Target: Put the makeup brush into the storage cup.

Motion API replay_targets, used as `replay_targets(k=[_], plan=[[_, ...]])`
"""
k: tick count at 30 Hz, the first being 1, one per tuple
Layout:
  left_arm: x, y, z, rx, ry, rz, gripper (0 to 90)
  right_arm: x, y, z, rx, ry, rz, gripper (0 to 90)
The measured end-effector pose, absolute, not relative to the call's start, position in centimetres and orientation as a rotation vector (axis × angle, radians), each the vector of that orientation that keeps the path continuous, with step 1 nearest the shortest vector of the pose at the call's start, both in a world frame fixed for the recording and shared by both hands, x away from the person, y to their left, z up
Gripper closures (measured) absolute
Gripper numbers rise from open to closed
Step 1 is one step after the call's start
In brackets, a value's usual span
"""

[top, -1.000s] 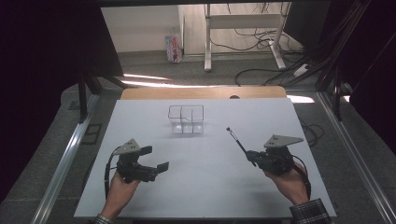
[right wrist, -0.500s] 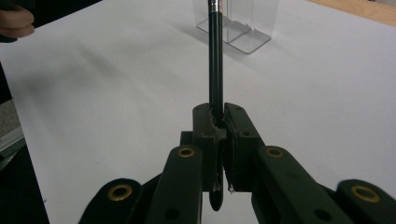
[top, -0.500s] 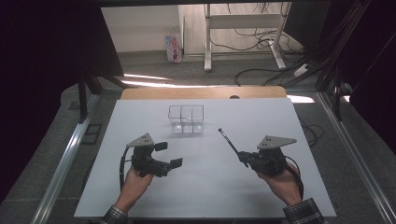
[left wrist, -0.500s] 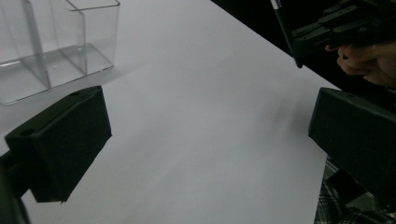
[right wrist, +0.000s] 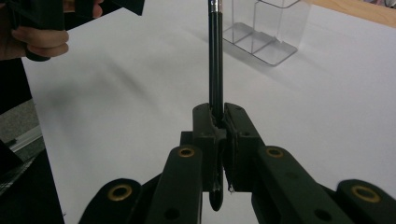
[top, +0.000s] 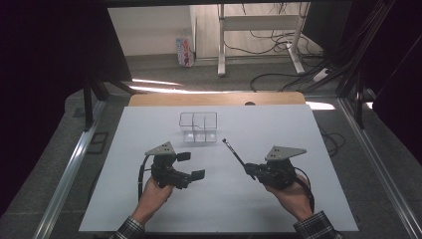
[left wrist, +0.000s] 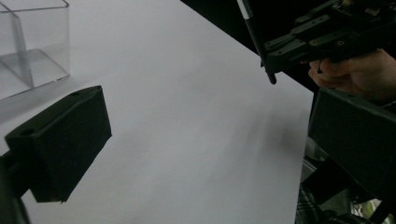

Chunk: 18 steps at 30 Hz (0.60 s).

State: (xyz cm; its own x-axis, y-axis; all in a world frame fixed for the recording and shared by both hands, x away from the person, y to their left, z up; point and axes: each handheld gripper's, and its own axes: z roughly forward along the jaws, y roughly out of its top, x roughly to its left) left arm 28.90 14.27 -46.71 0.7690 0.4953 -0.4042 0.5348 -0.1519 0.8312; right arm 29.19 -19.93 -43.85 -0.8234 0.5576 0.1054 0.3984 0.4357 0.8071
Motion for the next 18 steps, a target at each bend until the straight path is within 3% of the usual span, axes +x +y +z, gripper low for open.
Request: replay_targets(k=[18], plan=[[28.8, 13.1, -46.8, 1.762, 0.756, -0.142, 0.3, 28.5, -16.8, -44.4, 0.789, 2.560, 1.404, 83.6]])
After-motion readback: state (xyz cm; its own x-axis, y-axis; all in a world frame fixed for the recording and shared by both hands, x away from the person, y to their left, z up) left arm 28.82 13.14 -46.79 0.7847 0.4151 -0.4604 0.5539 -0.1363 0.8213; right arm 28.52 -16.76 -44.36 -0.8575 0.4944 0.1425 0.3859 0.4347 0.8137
